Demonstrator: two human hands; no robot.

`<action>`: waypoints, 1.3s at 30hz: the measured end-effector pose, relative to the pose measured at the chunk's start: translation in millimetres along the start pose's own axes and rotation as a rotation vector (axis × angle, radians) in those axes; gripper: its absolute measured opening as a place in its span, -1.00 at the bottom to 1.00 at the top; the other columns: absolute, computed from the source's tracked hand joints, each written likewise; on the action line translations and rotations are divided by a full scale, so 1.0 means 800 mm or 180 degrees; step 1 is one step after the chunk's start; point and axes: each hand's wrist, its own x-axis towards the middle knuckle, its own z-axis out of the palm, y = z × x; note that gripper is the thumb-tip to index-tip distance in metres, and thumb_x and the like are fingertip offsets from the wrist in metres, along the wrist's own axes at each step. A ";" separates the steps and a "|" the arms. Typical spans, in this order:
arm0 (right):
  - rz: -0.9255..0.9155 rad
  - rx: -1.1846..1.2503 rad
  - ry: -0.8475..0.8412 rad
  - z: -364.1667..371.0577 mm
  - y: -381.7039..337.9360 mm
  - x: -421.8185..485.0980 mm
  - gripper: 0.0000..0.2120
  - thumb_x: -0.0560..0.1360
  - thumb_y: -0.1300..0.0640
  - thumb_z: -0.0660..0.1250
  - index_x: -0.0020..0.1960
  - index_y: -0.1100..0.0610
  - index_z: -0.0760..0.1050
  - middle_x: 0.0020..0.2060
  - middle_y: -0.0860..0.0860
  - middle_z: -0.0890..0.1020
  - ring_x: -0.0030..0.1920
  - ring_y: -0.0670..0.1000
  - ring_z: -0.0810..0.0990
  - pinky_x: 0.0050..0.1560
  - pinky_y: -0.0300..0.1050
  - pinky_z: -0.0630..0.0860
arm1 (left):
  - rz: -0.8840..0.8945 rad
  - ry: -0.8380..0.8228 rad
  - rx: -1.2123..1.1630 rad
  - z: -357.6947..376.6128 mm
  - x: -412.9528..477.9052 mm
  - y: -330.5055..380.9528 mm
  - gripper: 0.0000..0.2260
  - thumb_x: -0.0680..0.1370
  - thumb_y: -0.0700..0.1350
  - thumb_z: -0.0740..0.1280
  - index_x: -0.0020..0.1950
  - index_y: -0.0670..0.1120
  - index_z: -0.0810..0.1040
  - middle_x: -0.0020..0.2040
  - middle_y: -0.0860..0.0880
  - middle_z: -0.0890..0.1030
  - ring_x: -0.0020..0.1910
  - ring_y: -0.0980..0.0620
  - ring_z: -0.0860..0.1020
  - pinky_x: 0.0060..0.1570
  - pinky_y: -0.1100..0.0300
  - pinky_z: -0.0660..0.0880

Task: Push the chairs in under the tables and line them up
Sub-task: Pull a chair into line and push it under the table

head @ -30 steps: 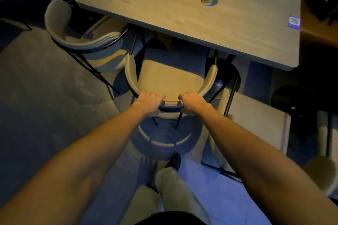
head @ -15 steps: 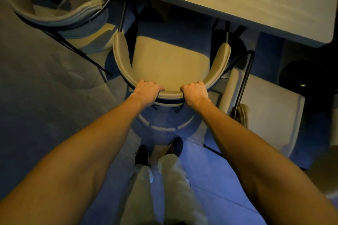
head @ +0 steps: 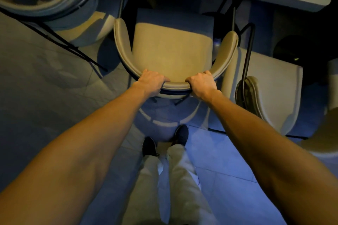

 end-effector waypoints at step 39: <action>0.0551 0.0351 0.0214 0.045 -0.119 -0.090 -0.79 0.51 0.19 0.34 0.11 0.00 0.60 -0.05 0.00 0.69 0.00 0.08 0.64 0.16 0.01 0.31 | 0.0003 0.0159 0.0257 0.073 -0.087 0.001 -0.48 0.49 0.06 0.47 0.43 0.21 0.43 0.18 0.05 0.63 0.23 -0.05 0.52 0.20 -0.02 0.22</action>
